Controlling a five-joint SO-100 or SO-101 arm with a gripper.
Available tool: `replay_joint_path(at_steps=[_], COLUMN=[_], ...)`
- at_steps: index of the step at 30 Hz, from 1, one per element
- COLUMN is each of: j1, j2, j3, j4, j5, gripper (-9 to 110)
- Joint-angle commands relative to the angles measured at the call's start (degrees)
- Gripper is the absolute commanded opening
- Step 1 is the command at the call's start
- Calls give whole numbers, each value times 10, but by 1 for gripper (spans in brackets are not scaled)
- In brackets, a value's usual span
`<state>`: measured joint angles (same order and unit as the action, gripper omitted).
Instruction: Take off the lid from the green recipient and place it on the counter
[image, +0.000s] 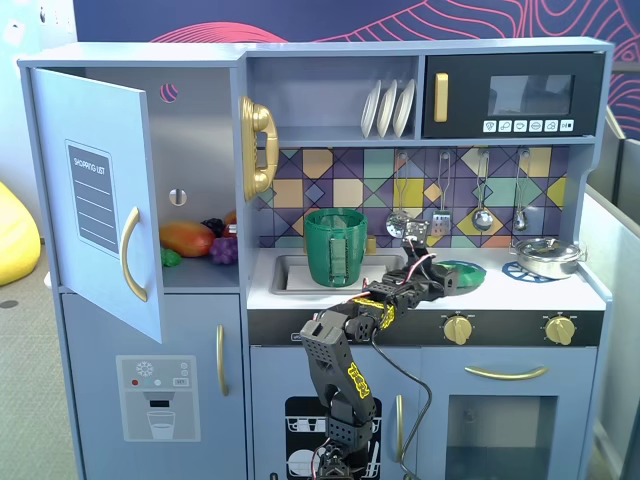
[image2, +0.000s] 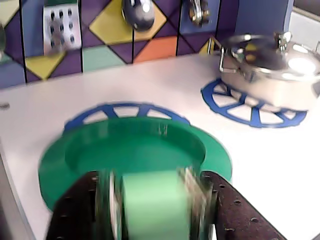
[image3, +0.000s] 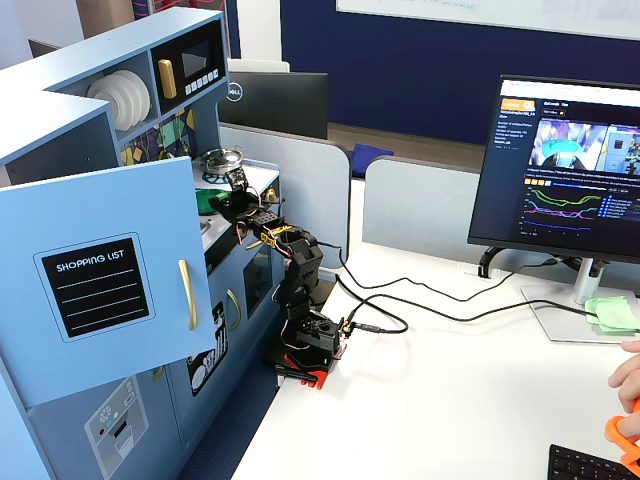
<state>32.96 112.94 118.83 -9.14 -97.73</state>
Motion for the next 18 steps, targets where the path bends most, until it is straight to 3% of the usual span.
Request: replay_joint_path(at_steps=[1, 7, 18], j1=[-10, -18, -108], j2=[17, 115, 397], j3=[-4, -6, 0], j4=[-24, 64, 569], j5=[15, 14, 31], gripper=[23, 22, 17])
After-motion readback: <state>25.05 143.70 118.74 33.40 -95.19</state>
